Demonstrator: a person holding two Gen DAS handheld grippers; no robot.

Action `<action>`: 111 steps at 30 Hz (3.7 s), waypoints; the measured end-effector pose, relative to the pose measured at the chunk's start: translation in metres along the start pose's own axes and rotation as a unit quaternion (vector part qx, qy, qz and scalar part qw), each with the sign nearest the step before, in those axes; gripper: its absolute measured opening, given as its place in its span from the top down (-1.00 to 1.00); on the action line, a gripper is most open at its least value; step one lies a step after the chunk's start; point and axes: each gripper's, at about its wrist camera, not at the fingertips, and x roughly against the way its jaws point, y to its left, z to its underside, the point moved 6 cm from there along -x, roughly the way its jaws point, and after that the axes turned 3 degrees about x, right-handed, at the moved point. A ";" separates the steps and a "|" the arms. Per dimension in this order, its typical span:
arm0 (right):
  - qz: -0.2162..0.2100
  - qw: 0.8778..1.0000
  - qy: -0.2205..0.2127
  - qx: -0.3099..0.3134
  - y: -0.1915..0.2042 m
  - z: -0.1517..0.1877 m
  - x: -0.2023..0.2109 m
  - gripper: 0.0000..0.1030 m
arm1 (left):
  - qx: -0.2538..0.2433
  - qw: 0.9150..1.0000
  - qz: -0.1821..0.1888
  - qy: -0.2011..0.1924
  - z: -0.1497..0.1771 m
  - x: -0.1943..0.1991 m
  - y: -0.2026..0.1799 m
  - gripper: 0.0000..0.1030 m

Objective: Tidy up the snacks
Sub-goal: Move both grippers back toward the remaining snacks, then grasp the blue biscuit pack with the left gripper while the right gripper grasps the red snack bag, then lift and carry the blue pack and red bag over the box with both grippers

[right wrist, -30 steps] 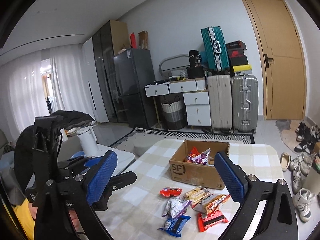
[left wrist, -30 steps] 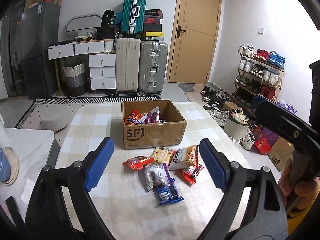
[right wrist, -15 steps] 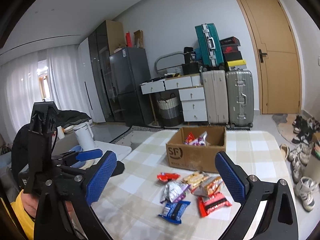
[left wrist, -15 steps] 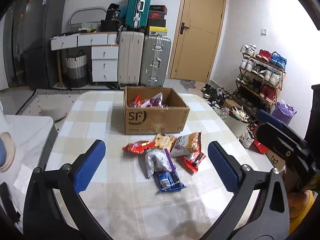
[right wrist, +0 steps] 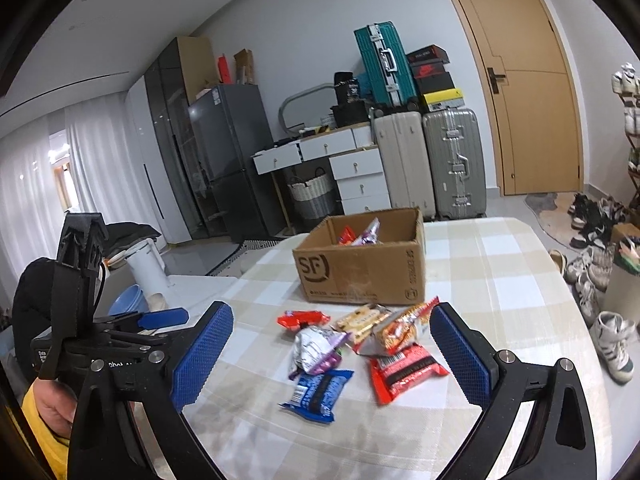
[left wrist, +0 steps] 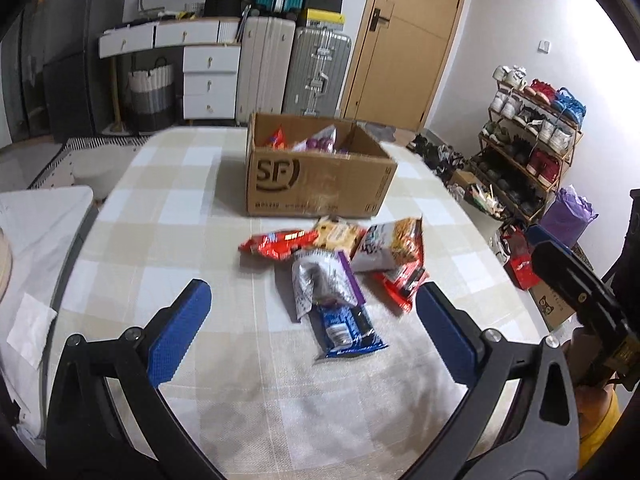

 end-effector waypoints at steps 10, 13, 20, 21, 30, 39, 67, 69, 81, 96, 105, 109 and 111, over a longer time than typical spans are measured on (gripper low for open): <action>0.013 0.999 0.028 -0.022 -0.030 0.034 -0.028 -0.96 | 0.000 0.997 0.002 0.082 0.040 -0.077 -0.002 -0.98; 0.013 0.999 0.034 -0.034 -0.041 0.043 -0.034 -0.96 | -0.004 0.994 0.003 0.108 0.049 -0.102 -0.007 -0.98; 0.012 0.996 0.050 -0.067 -0.066 0.062 -0.047 -0.96 | -0.015 0.990 -0.024 0.137 0.054 -0.151 -0.022 -0.98; 0.010 0.996 0.052 -0.071 -0.069 0.064 -0.049 -0.96 | -0.013 0.990 -0.027 0.141 0.053 -0.159 -0.023 -0.98; 0.002 0.993 0.103 -0.062 -0.076 0.067 -0.072 -0.96 | 0.012 0.987 -0.014 0.160 0.053 -0.191 -0.019 -0.49; 0.010 0.983 0.180 -0.024 -0.075 0.071 -0.112 -0.95 | 0.002 0.985 0.040 0.166 0.050 -0.198 -0.029 0.18; 0.044 0.963 0.261 0.044 -0.065 0.094 -0.135 -0.05 | 0.021 0.991 0.065 0.118 0.060 -0.124 0.011 0.21; 0.040 0.966 0.253 0.035 -0.062 0.092 -0.128 -0.05 | 0.021 0.991 0.067 0.113 0.059 -0.118 0.012 0.21; -0.013 0.984 0.178 -0.013 -0.024 0.056 -0.063 -0.05 | 0.022 0.994 0.078 0.074 0.051 -0.069 0.019 0.21; -0.119 0.989 0.091 -0.014 0.053 -0.013 -0.015 -0.04 | 0.030 0.995 0.085 0.036 0.032 -0.011 0.027 0.21; -0.131 0.985 0.103 -0.042 0.051 -0.001 -0.017 -0.05 | 0.036 0.995 0.083 0.030 0.028 0.004 0.033 0.21; -0.132 0.985 0.103 -0.047 0.047 0.002 -0.018 -0.05 | 0.034 0.995 0.085 0.029 0.023 0.004 0.030 0.21; -0.132 0.985 0.100 -0.047 0.045 0.001 -0.018 -0.05 | 0.030 0.995 0.086 0.030 0.019 0.003 0.028 0.21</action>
